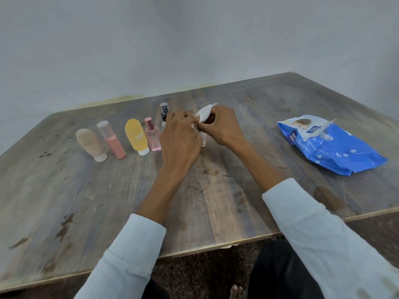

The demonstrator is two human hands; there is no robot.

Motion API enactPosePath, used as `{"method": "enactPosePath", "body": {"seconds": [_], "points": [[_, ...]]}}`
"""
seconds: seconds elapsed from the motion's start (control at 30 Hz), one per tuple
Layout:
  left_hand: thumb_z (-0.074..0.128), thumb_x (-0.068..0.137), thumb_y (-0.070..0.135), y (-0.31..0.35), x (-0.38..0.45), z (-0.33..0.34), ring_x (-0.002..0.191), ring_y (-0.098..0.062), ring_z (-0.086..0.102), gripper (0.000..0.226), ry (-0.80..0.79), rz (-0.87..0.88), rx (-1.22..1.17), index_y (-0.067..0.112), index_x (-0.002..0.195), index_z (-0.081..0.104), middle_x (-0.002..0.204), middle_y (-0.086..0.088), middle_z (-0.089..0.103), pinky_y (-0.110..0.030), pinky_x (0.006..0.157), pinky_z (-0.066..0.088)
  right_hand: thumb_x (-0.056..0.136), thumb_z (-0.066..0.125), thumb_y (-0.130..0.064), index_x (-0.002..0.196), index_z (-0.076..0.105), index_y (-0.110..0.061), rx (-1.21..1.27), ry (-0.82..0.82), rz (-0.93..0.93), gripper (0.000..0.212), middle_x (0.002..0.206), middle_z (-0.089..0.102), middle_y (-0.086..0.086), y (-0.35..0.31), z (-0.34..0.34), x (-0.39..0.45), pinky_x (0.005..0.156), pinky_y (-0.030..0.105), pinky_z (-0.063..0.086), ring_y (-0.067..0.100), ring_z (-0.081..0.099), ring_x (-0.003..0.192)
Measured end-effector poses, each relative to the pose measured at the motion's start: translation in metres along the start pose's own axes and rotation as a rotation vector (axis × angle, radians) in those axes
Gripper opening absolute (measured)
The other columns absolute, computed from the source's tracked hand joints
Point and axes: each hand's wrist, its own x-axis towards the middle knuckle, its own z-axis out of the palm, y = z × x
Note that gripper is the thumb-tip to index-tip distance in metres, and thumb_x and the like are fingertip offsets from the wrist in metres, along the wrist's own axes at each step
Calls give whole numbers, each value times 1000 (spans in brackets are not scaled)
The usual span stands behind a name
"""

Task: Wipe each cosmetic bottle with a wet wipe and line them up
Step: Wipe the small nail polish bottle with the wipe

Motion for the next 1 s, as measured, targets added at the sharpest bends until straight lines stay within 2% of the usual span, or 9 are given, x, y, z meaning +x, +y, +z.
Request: {"method": "enactPosePath", "body": {"seconds": [0.13, 0.23, 0.3, 0.43, 0.53, 0.63, 0.73, 0.87, 1.0], "points": [[52, 89, 8, 2, 0, -1, 104, -27, 60, 40, -6, -12, -21, 11, 115, 82, 112, -5, 72, -31, 67, 37, 86, 86, -19, 85, 81, -9, -80, -74, 45, 11, 84, 78, 0, 3, 4, 1, 73, 34, 62, 11, 74, 75], [58, 95, 13, -1, 0, 0, 101, -25, 60, 30, -5, -20, -22, 14, 112, 82, 110, -2, 72, -30, 67, 35, 82, 86, -10, 84, 81, -9, 12, 5, -17, 5, 76, 72, -12, -1, -2, 0, 67, 12, 55, -7, 70, 72], [59, 94, 13, -1, 0, 0, 100, -26, 61, 29, -7, -20, -26, 14, 111, 82, 109, -2, 73, -31, 66, 36, 82, 87, -8, 88, 82, -9, 25, -5, 17, 8, 78, 73, -10, -2, -6, 1, 66, 8, 52, -10, 67, 68], [39, 82, 20, 2, 0, -2, 103, -24, 60, 53, -18, -32, -57, 14, 114, 81, 112, -2, 71, -32, 67, 38, 83, 90, -14, 90, 81, -8, -29, -123, 79, 14, 83, 76, 0, 2, -8, 1, 72, 26, 60, 7, 72, 74], [40, 84, 18, 0, 0, -1, 100, -25, 60, 50, -23, -25, -82, 15, 113, 82, 108, -1, 70, -41, 66, 48, 79, 92, -14, 89, 83, -12, 100, -8, 72, 14, 84, 78, -3, 2, -12, 4, 75, 21, 62, 3, 76, 80], [37, 84, 24, 0, 1, -1, 101, -24, 60, 54, -30, -38, -97, 16, 113, 82, 110, 1, 71, -34, 67, 41, 79, 93, -15, 91, 82, -11, 78, -53, 113, 16, 85, 77, -3, 2, -13, 4, 68, 16, 55, 0, 72, 78], [39, 80, 23, 0, 0, -1, 105, -22, 60, 54, -41, -53, -107, 18, 114, 81, 116, 3, 72, -29, 69, 35, 79, 93, -15, 87, 80, -9, -13, -153, 114, 16, 86, 77, 2, 6, -13, 4, 65, 20, 52, 3, 69, 71], [33, 88, 30, -1, 0, 0, 103, -21, 60, 57, -27, -36, -124, 17, 116, 81, 113, 1, 71, -27, 72, 35, 80, 88, -11, 92, 84, -8, 139, -37, 85, 14, 88, 82, 3, 4, -14, 6, 81, 34, 67, 13, 80, 82], [54, 89, 16, -4, 0, 4, 106, -22, 61, 37, -37, -62, -116, 17, 116, 80, 116, 1, 72, -25, 72, 35, 85, 86, -8, 87, 81, -4, 68, -108, 81, 7, 82, 78, 2, 3, -11, 2, 70, 23, 62, 4, 76, 71]]}}
